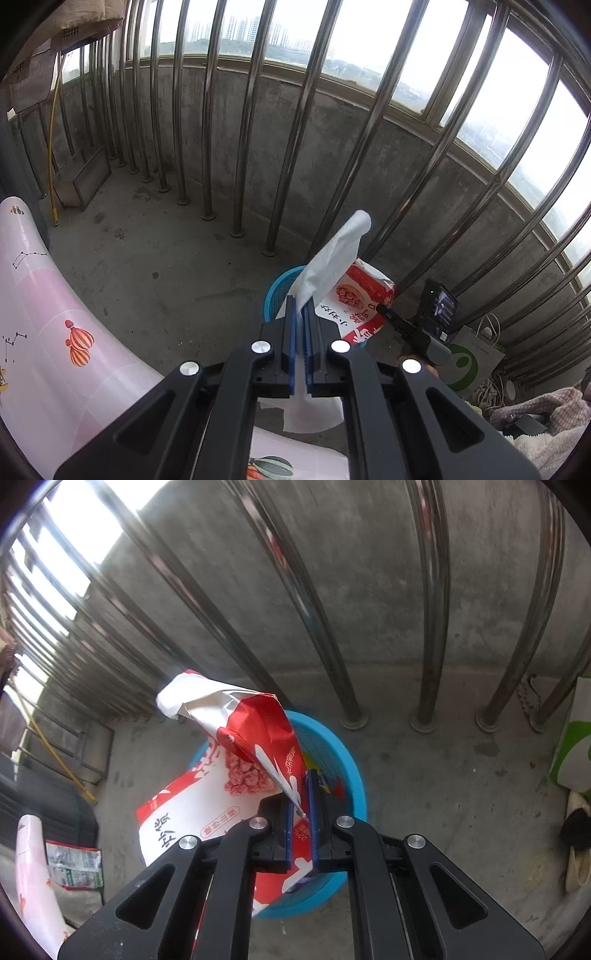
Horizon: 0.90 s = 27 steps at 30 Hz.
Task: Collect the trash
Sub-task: 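Carry the tissue and red-and-white bag to the wastebasket, then open both tools to drop the tissue and bag into the wastebasket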
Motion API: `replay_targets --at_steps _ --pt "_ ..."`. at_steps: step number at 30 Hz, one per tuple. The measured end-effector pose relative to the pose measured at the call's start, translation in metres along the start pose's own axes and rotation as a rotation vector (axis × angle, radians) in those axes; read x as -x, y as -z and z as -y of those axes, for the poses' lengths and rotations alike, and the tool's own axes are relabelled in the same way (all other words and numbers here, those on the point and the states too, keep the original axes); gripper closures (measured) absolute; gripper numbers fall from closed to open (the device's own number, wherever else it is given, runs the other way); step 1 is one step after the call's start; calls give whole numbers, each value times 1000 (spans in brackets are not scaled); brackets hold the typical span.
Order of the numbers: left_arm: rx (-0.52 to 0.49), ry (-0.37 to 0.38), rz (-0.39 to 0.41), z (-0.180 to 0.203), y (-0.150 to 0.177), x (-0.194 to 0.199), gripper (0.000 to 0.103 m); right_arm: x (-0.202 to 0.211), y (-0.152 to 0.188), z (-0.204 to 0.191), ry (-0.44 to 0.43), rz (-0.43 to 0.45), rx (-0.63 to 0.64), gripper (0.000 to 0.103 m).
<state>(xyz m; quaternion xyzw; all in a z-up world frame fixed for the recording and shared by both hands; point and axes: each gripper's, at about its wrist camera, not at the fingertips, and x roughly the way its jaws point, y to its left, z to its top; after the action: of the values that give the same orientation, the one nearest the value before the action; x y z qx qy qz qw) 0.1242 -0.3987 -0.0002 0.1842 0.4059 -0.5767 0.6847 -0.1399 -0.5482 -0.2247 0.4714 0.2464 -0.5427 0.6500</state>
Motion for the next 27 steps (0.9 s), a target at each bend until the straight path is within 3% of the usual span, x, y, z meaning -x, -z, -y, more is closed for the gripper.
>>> replay_targets --at_steps 2,4,5,6,9,13,21,22,24,25,27 --pt "-4 -4 -25 2 -1 -13 100 -26 5 4 23 -88 2 67" --pt "-1 -2 -47 2 -3 -24 100 -32 9 10 10 -132 -8 63" --pt "0 -1 -54 3 -3 -29 100 -27 11 13 -18 -124 -15 59" --pt "2 0 -61 3 -3 -33 100 -20 11 15 -45 -112 -14 47" --pt "6 9 -89 6 -4 -48 100 7 11 20 -141 -67 17 37" --pt "6 31 -130 15 -4 -69 100 35 3 32 -222 -14 10 34" --pt "74 102 -232 44 -16 -141 100 49 -2 54 -259 -7 -93 34" --pt "79 101 -234 48 -19 -154 95 48 -2 54 -260 -8 -94 34" --pt "90 90 -258 53 -22 -179 65 51 -2 57 -253 -10 -90 34" --pt "101 83 -265 54 -21 -188 44 50 1 54 -249 -13 -86 34" --pt "107 52 -267 53 -20 -194 43 53 3 54 -245 -17 -84 34"
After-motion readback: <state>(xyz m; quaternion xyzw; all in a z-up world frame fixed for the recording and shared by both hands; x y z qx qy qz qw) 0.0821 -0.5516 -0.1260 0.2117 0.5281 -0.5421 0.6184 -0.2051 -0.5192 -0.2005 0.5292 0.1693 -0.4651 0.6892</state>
